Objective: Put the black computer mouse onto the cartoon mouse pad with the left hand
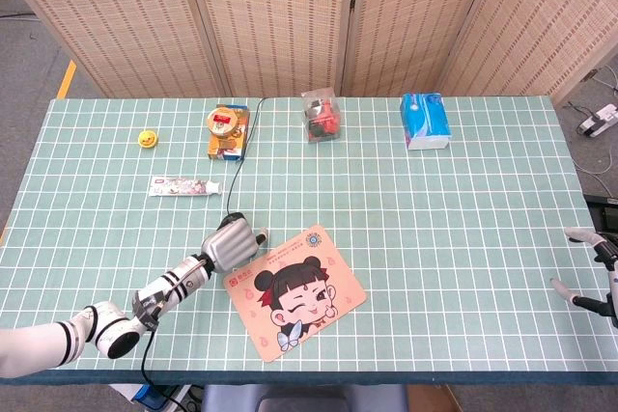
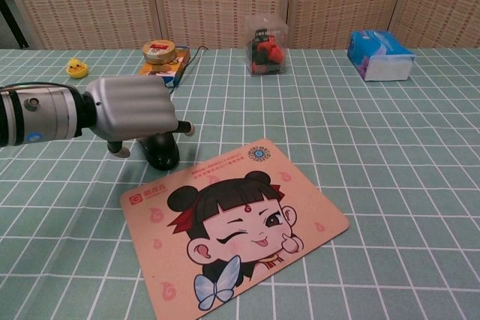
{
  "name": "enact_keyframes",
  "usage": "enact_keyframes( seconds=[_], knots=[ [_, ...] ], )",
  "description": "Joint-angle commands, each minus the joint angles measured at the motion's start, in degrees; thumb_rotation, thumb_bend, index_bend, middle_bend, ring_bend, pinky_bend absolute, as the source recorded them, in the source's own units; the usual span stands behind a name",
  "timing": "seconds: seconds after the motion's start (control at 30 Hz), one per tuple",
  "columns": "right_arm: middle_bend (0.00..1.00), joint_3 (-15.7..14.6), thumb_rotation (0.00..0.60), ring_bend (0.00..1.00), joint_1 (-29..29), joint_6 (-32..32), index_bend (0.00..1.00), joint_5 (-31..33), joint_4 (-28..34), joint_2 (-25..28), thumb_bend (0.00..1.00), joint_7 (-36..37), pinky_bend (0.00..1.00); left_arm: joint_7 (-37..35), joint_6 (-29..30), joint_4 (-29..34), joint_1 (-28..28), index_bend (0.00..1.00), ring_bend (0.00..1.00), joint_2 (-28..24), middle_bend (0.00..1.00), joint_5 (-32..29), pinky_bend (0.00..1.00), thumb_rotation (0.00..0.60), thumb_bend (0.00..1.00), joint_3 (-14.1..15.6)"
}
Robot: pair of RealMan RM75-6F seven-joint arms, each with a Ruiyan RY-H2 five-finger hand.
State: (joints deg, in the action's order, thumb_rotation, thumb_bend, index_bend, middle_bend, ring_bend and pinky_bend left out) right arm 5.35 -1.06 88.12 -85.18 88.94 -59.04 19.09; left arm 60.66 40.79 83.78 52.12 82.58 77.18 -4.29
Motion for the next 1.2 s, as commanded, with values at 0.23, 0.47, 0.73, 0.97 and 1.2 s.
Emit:
enact_keyframes(
  seconds=[0.23, 0.47, 0.73, 0.97, 1.2],
  knots=[
    [0.35, 0.0, 0.6, 0.26, 0.1, -0.1, 0.28, 0.1, 0.1, 0.2, 0.02, 0.2, 0.41, 1.4, 0.8, -0.7, 1.2, 0.3, 1.0, 0.9, 0.96, -2.2, 1.0, 0.6, 0.14, 1.2],
    [0.35, 0.0, 0.6, 0.26, 0.3, 0.1, 0.28, 0.1, 0.2, 0.4, 0.02, 0.5, 0.41, 3.5, 1.7, -0.1, 1.9, 0.34, 1.0, 1.4, 0.96, -4.2, 1.0, 0.6, 0.14, 2.3],
    [0.35, 0.1, 0.6, 0.26, 0.5, 0.1, 0.28, 0.4, 0.3, 0.7, 0.02, 0.8, 0.41, 4.3, 2.5, -0.3, 2.9, 0.37, 1.0, 2.3, 0.95, -6.2, 1.0, 0.6, 0.14, 3.1],
    [0.35, 0.2, 0.6, 0.26, 0.6, 0.2, 0.28, 0.6, 0.2, 0.8, 0.02, 1.2, 0.41, 5.4, 2.7, -0.8, 3.7, 0.36, 1.0, 2.8, 0.93, -8.6, 1.0, 0.6, 0.14, 3.8],
    [0.35, 0.2, 0.6, 0.26, 0.5, -0.3, 0.28, 0.7, 0.1, 0.8, 0.02, 1.1, 0.41, 4.2, 3.5, -1.0, 4.2, 0.37, 1.0, 3.2, 0.92, -8.9, 1.0, 0.6, 0.14, 4.4]
  ],
)
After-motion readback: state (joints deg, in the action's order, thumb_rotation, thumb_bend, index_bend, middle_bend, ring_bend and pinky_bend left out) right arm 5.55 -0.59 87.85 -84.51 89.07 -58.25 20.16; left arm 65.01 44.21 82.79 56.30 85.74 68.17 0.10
